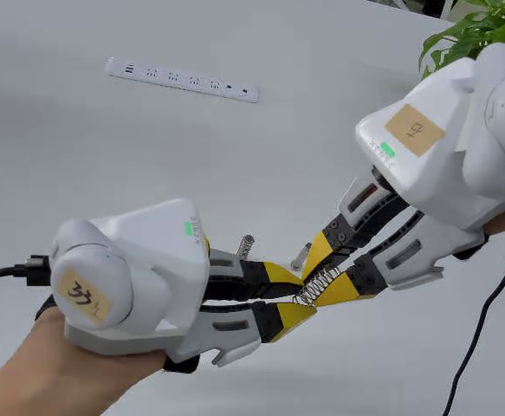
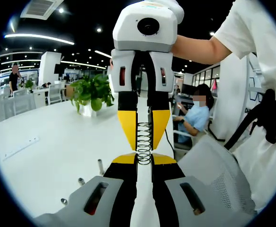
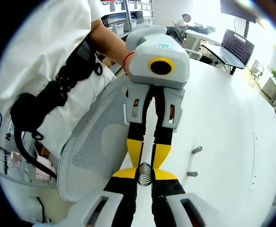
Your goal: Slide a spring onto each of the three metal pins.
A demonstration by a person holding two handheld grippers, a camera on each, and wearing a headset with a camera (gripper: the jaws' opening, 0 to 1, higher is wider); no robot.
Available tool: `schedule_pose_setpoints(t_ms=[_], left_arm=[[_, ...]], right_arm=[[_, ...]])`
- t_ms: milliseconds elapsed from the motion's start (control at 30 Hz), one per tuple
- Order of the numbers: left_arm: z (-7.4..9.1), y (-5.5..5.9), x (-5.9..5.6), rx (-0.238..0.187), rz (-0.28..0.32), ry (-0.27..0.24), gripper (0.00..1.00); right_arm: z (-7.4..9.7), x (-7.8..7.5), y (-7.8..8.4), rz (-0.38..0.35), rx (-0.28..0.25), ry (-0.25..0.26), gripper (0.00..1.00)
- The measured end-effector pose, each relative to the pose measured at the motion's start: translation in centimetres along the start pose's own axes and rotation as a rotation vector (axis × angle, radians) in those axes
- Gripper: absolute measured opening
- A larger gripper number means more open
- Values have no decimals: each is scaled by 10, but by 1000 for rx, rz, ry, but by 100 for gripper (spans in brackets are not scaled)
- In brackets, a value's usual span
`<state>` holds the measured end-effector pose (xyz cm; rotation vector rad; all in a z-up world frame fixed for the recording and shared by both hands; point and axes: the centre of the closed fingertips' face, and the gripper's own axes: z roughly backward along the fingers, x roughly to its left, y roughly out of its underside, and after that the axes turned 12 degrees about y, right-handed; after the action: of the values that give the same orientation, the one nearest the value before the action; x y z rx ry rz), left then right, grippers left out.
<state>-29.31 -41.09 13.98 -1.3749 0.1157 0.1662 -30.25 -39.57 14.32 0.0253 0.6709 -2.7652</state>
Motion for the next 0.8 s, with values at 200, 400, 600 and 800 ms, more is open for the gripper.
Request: schedule_pose_setpoints(t_ms=[200, 400, 600, 800], left_arm=[[0, 1, 0, 5, -7, 0, 9], [3, 5, 0, 14, -5, -8, 14], [17, 9, 6, 15, 5, -46, 20], [38, 18, 17, 29, 11, -106, 25]], right_arm=[[-1, -2, 1, -20, -6, 9, 7], [2, -5, 3, -40, -11, 26, 7], [6, -14, 8, -80, -17, 63, 7], [11, -25, 20, -127, -11, 108, 7]])
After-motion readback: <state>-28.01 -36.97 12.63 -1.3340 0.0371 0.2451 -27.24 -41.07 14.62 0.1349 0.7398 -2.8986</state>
